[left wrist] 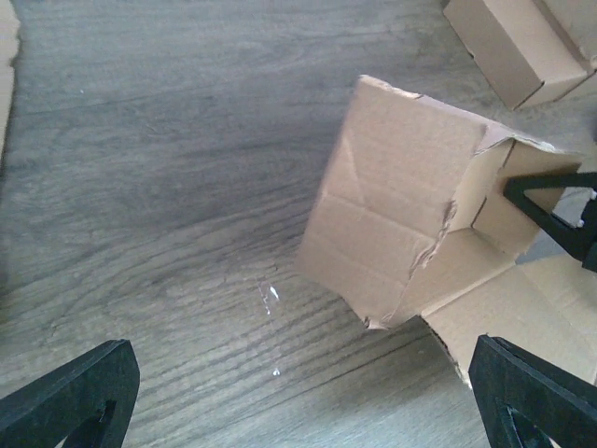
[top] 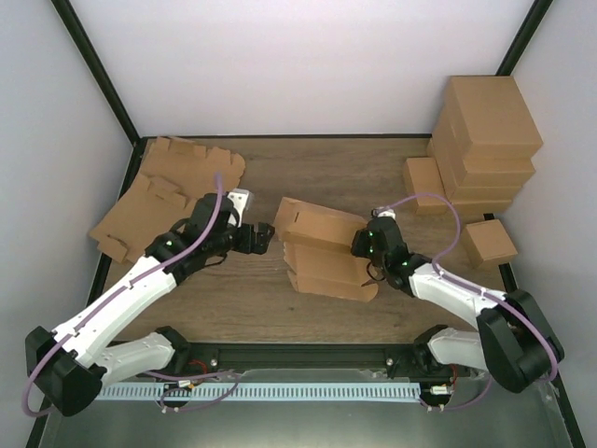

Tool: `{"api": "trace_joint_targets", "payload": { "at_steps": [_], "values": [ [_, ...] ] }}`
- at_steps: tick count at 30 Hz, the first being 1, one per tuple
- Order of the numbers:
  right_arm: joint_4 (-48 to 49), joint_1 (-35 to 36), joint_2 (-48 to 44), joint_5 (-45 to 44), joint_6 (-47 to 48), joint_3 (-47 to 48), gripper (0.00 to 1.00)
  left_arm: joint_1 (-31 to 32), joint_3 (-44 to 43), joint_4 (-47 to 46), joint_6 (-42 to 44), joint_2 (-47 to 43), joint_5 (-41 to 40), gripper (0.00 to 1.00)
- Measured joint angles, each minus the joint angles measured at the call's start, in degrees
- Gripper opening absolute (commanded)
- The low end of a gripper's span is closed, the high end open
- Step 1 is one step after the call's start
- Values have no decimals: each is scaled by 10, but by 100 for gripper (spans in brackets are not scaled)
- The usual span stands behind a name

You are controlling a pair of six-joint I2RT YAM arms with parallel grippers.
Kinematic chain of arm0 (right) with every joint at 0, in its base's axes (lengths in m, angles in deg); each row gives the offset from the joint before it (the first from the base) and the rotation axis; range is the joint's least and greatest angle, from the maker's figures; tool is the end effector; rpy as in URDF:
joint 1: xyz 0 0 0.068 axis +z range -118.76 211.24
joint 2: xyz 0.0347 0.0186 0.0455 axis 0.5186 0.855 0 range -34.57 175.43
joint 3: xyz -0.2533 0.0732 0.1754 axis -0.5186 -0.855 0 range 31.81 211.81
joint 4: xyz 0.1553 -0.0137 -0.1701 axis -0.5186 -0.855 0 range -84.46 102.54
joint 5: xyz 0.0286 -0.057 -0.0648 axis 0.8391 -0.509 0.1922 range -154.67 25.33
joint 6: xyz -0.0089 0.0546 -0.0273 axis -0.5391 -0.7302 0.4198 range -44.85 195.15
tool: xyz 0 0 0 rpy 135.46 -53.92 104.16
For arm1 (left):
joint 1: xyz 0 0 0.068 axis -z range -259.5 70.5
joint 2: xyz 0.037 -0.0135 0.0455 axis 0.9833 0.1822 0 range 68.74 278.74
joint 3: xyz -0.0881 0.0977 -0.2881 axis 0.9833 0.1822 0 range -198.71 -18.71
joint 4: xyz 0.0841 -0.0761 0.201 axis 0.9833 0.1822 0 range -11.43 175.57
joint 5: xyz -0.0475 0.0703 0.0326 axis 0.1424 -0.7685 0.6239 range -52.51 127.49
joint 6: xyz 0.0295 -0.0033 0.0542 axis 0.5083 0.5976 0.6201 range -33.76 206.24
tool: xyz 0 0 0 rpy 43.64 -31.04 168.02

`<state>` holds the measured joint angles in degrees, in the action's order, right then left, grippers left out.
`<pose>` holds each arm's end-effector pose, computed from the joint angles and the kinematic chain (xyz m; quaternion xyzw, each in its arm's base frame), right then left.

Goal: Fold the paper box

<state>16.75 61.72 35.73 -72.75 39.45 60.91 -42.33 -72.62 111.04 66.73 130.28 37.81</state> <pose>0.1849 0.1013 0.2379 0.0721 0.8903 0.1903 0.4074 0.1457 -0.1107 0.3389 0.1404 0.8957 -0.2025 0.3701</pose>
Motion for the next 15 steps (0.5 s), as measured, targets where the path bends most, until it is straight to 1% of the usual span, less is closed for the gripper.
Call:
{"api": "trace_joint_targets", "payload": {
  "at_steps": [4, 8, 11, 15],
  "values": [
    [-37, 0, -36, -25, -28, 0, 1, -14, 0, -5, -4, -13, 4, 100],
    [-67, 0, -62, -42, -45, 0, 1, -27, 0, -13, -14, -14, 33, 100],
    [-82, 0, -81, -50, -57, -1, 1, -30, 3, -36, -19, -12, 94, 100],
    [-63, 0, -116, -49, -62, -21, 1, -28, 16, -80, -35, 3, 196, 100]
  ]
}}
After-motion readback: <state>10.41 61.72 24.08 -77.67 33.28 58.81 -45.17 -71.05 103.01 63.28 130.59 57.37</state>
